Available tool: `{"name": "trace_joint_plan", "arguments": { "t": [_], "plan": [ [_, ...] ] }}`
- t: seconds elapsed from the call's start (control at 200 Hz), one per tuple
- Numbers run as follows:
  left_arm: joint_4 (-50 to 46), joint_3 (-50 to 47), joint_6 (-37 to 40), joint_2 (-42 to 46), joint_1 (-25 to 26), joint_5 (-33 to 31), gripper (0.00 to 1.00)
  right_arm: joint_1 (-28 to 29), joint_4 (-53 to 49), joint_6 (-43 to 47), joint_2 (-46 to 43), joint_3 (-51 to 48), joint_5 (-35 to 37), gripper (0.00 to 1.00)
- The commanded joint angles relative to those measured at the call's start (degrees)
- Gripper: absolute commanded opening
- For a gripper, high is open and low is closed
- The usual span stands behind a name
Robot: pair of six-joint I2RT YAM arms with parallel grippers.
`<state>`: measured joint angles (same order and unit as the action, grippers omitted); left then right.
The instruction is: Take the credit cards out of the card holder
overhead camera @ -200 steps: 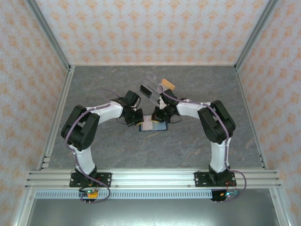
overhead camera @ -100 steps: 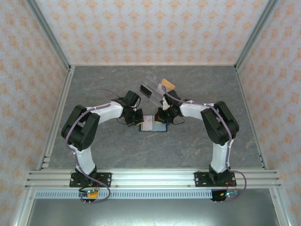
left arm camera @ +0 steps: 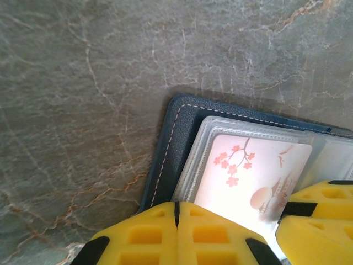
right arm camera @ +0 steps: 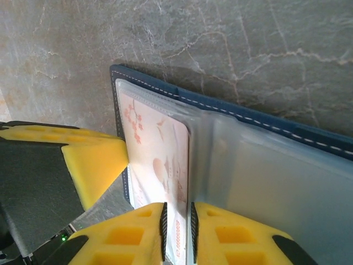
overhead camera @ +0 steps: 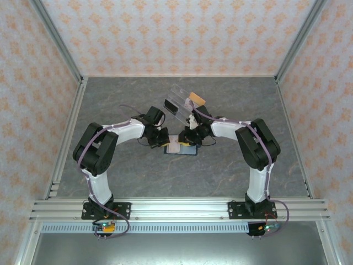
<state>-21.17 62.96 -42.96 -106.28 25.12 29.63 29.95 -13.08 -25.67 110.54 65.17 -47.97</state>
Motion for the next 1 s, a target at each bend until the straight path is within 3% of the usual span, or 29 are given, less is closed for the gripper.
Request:
{"name": "trace_joint_plan", "arguments": {
  "t": [0.0, 0.4, 0.616, 0.716, 0.996],
  "plan": [
    [-1.6, -0.8, 1.5, -2.7, -0.1, -0.8, 0.01, -0.1, -1.2, 0.5, 1.5, 1.5, -1.0, 0.2],
    [1.2, -1.4, 1.4, -2.8, 0.1, 3.0, 0.0, -0.1, -1.8, 0.7, 3.3, 3.0, -0.9, 0.17],
    [2.0, -2.1, 1.2, -4.5, 0.1, 3.9, 0.0, 0.0, -1.4, 0.4, 3.6, 3.6, -1.3, 0.07],
    [1.2, -1.9, 1.1, -4.4, 0.0, 2.5, 0.0, -0.1, -1.4, 0.5, 3.0, 3.4, -0.9, 0.0],
    [-0.4, -2.9, 0.9, -1.1, -1.6, -0.8, 0.01, -1.6, -1.3, 1.8, -0.8, 0.5, 0.6, 0.0]
  ]
}}
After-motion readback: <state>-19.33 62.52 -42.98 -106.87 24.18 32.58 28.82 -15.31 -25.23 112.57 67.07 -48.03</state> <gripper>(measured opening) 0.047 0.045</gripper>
